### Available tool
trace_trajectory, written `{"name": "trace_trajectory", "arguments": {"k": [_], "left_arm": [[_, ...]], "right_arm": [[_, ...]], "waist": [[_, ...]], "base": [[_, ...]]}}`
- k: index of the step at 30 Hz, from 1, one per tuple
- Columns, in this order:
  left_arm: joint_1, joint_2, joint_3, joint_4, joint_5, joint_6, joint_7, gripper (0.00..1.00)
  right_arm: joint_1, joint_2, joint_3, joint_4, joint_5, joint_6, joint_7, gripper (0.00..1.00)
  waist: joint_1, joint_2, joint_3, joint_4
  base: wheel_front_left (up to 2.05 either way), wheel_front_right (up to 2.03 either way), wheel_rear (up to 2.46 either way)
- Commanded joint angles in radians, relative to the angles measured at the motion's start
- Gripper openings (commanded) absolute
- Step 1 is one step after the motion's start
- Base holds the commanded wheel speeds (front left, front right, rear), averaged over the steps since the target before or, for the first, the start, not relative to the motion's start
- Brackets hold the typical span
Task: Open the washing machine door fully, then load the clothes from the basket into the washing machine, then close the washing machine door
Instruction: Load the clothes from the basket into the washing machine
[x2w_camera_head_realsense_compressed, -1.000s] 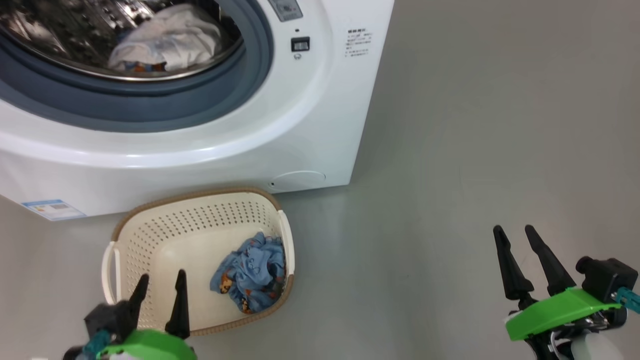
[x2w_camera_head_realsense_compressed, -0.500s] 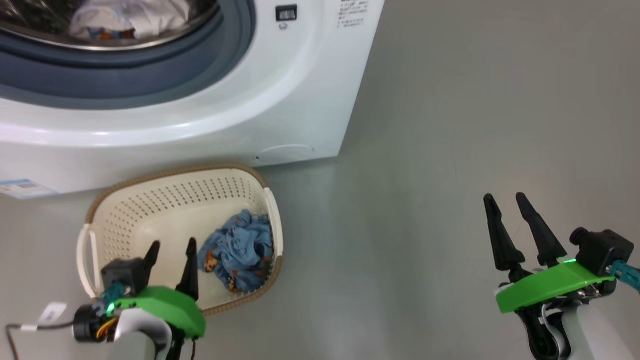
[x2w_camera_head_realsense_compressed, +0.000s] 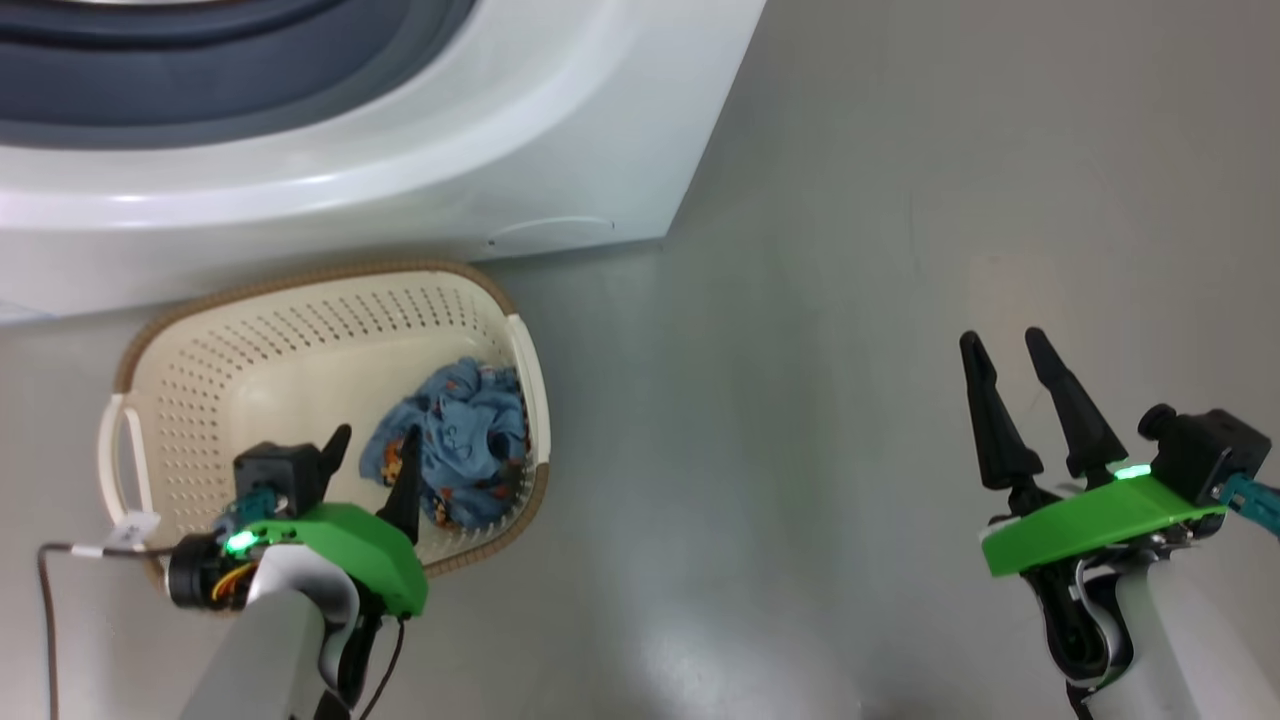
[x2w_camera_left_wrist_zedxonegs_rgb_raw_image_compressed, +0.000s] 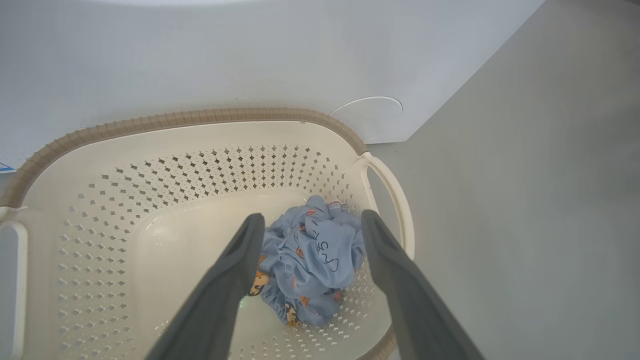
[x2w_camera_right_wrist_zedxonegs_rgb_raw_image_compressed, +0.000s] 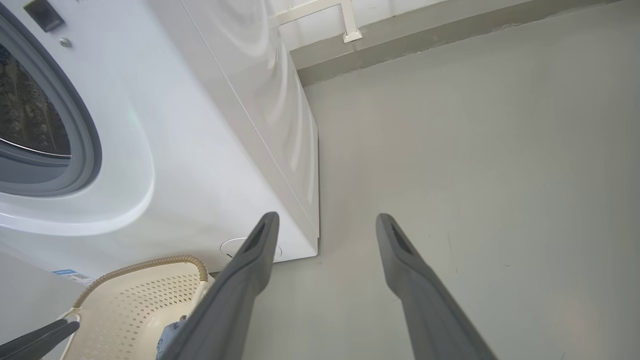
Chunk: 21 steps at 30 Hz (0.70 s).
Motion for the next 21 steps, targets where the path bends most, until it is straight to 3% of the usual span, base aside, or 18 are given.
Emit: {"name": "trace_trajectory", "arguments": {"k": [1,21], "left_arm": [[-0.02,0.028,0.011,0.007,-0.019,-0.001,-0.007,1.0],[-0.189,0.061,-0.199,0.21,-0.167,-0.001,-0.007,1.0]], "right_arm": [[-0.007,-0.004,0.018,-0.024,0.006,0.002,-0.012,1.0],[-0.065,0.003,0.016,-0.041,0.01,0.002,-0.012,1.0]], "waist": [[0.0,0.0,0.032,-0.001],[0.0,0.0,0.167,-0.032]], "base": [[0.0,0.0,0.0],[0.0,0.0,0.0]]}}
